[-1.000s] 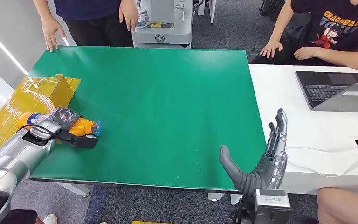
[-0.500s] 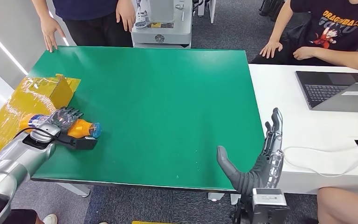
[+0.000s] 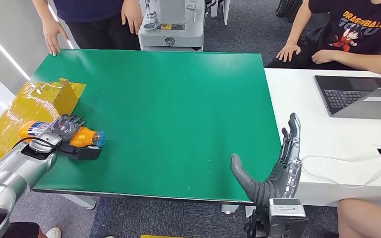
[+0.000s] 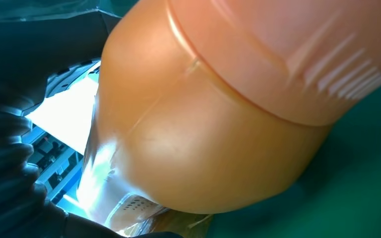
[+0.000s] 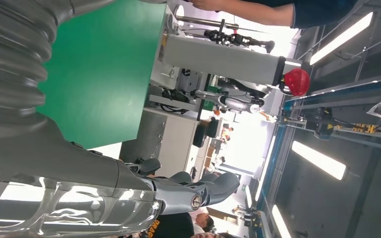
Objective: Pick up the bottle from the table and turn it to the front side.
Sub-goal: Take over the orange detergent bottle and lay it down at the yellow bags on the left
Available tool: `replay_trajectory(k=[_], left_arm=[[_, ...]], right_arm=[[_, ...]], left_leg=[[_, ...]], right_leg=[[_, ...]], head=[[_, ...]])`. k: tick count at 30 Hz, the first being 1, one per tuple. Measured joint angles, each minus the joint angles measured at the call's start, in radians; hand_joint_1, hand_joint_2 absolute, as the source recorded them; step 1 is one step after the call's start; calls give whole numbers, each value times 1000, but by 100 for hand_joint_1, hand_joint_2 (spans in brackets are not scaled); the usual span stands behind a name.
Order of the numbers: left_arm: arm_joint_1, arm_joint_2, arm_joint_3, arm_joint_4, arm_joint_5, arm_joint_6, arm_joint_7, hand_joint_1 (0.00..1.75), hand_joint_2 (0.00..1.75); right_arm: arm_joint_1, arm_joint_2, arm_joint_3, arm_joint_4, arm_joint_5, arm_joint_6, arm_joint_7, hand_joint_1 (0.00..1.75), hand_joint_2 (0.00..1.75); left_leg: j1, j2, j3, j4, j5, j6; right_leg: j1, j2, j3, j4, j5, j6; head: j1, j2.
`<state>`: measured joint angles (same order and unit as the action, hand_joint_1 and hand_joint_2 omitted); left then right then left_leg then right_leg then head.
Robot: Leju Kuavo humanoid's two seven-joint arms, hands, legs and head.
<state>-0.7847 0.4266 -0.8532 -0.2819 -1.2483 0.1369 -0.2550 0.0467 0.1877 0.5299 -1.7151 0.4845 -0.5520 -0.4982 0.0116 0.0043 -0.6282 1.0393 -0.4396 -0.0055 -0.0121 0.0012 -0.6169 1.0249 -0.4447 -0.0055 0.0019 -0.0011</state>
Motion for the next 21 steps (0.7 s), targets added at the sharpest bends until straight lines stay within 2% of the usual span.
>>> replay_trajectory(k=[12, 21], left_arm=[[-7, 15, 13, 0, -12, -19, -41, 0, 175], [-37, 25, 21, 0, -50, -58, -118, 0, 175]], right_arm=[[-4, 0, -1, 0, -12, -2, -7, 0, 175], [-5, 0, -4, 0, -39, -21, -35, 0, 175]], left_leg=[[0, 0, 0, 0, 0, 0], [0, 0, 0, 0, 0, 0]], right_leg=[[0, 0, 0, 0, 0, 0], [0, 0, 0, 0, 0, 0]], head=[[0, 0], [0, 0]])
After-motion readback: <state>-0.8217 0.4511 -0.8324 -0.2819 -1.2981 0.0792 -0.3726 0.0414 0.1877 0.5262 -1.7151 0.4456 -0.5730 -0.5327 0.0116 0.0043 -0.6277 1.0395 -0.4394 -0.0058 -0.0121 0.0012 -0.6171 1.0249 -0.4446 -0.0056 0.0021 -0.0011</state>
